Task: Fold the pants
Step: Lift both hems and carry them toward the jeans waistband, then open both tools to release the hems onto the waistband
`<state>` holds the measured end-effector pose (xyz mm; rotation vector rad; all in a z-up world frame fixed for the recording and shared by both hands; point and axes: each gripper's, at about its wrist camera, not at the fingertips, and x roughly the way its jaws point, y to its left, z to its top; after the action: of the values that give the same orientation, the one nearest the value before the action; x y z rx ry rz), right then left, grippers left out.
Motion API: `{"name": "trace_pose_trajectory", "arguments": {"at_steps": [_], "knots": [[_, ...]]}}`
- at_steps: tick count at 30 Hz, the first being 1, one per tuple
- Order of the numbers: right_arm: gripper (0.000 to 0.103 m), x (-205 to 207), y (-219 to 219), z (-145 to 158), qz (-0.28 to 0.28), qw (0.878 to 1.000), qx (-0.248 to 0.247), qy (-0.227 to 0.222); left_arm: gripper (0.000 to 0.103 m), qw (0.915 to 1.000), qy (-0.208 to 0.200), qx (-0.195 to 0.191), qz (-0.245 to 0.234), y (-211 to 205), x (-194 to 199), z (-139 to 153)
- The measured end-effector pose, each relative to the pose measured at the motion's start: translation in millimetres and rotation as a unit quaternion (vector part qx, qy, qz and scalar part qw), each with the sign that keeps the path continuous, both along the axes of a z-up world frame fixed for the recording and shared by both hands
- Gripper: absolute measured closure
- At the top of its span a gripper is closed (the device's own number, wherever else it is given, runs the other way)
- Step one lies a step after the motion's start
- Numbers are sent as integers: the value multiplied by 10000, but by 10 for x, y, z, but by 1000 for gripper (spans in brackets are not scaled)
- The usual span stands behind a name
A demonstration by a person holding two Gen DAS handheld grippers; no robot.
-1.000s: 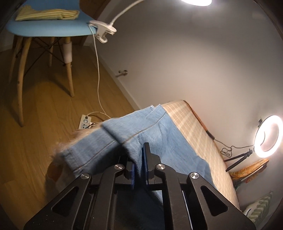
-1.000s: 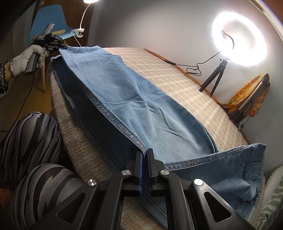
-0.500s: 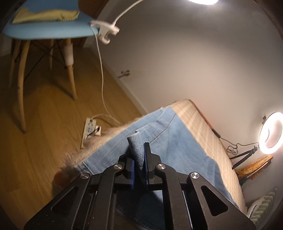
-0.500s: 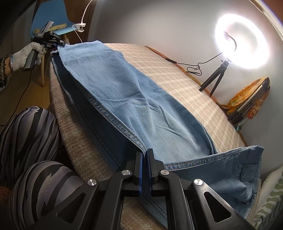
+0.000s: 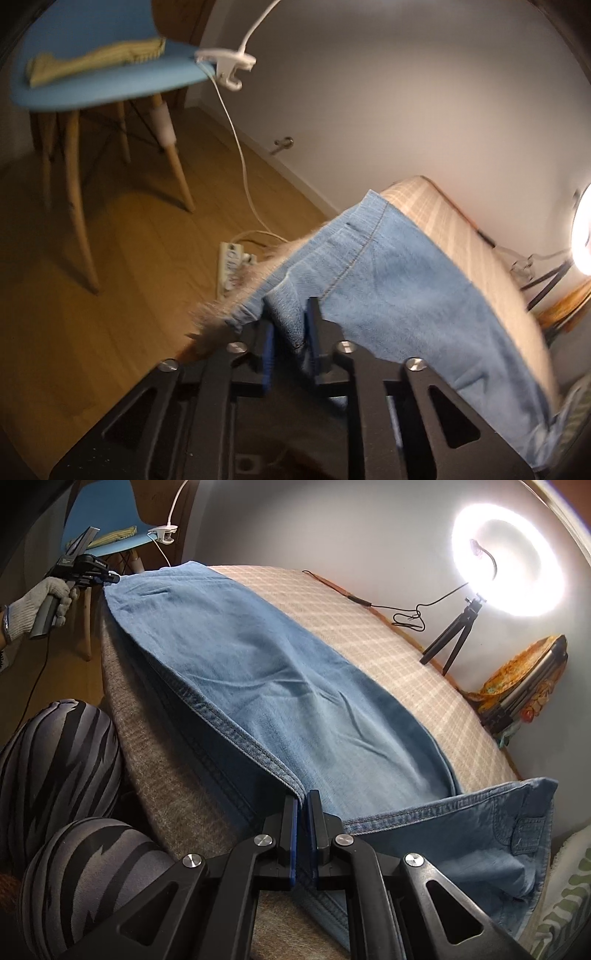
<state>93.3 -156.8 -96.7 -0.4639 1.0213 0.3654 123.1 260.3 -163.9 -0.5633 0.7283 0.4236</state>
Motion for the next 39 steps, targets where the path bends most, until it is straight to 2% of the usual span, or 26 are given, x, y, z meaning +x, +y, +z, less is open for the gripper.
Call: {"name": "trace_pose_trajectory", "arguments": {"at_steps": [3,5,7,10,14,19,22,27,29,31,35,37,39], "knots": [[98,-12,-33,-23,-20,10000,40,75,79,9992,74,377,-54,-41,-65,168],[97,-23,-43,-22,-80,9999,101,80,74,9976,122,656,-171,-116,-90,288],[97,-27,-55,-15,-151,9997,179,72,59,9944,86,970,-422,-269,-114,437],[97,-31,-73,1,-267,9992,291,25,49,9879,-117,1311,-818,-552,-146,650],[95,-46,-106,20,-412,9981,450,-1,49,9825,-297,1305,-1296,-896,-113,812],[84,-87,-178,80,-579,9957,715,29,49,9732,-408,1091,-1982,-1368,-7,845],[76,-128,-280,174,-814,9916,1004,-34,49,9638,-449,970,-2444,-1693,84,836],[69,-226,-623,365,-1599,9748,1540,-231,49,9394,-561,705,-3308,-2291,273,865],[58,-299,-801,433,-1975,9651,1688,-332,49,9278,-606,512,-3646,-2536,354,884],[42,-374,-967,485,-2343,9547,1781,-426,43,9141,-637,419,-3982,-2800,435,918],[31,-533,-1281,575,-3056,9358,1629,-661,39,8797,-678,165,-4703,-3401,632,997],[24,-626,-1443,587,-3348,9256,1614,-712,38,8670,-646,119,-4939,-3676,710,1019],[24,-711,-1611,582,-3645,9140,1626,-725,38,8521,-603,30,-5198,-3965,808,1027]]}}
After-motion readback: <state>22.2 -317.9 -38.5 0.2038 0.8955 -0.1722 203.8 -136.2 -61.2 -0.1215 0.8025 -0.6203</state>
